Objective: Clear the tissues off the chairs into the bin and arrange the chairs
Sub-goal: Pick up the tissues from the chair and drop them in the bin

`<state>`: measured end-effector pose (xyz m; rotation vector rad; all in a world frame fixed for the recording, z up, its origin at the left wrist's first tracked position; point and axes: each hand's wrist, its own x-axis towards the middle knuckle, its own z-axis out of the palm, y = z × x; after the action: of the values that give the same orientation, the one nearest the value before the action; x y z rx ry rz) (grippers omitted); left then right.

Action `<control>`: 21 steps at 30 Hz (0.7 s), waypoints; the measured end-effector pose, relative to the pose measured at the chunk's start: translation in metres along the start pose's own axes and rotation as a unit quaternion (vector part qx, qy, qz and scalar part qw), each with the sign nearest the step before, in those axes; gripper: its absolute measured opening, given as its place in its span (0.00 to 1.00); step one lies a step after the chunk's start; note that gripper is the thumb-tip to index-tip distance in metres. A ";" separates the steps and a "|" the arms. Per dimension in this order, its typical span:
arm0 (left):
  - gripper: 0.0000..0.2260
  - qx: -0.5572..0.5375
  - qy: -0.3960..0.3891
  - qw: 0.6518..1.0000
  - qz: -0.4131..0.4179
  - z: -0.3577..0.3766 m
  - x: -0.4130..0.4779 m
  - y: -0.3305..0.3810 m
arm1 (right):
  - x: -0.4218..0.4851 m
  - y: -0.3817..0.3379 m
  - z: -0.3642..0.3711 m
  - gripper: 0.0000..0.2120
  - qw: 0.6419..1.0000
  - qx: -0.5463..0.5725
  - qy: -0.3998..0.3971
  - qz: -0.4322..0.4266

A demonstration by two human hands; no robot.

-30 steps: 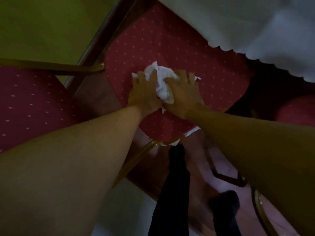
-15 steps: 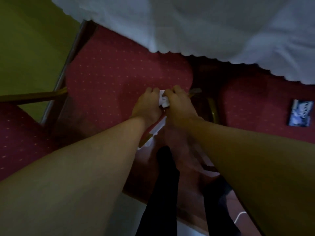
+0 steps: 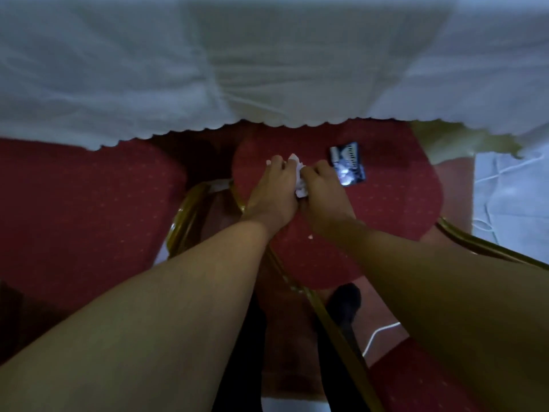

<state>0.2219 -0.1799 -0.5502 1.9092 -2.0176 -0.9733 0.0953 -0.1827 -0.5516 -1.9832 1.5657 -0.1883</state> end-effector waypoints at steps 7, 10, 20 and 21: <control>0.31 0.027 -0.020 0.999 0.022 0.055 0.040 0.049 | -0.006 0.061 -0.028 0.28 0.994 0.000 0.054 0.096; 0.26 0.047 -0.015 0.999 0.004 0.076 0.043 0.050 | -0.003 0.069 -0.024 0.26 0.986 0.028 0.075 0.145; 0.21 0.078 -0.074 0.994 -0.022 0.078 0.039 0.061 | 0.006 0.078 -0.018 0.21 0.974 0.136 0.033 0.178; 0.22 0.078 -0.074 0.994 -0.015 0.077 0.037 0.062 | 0.004 0.078 -0.019 0.17 0.974 0.140 0.029 0.174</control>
<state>0.1229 -0.1932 -0.5838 2.0040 -2.2137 -1.0212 0.0224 -0.2032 -0.5785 -1.4747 1.7860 -0.3071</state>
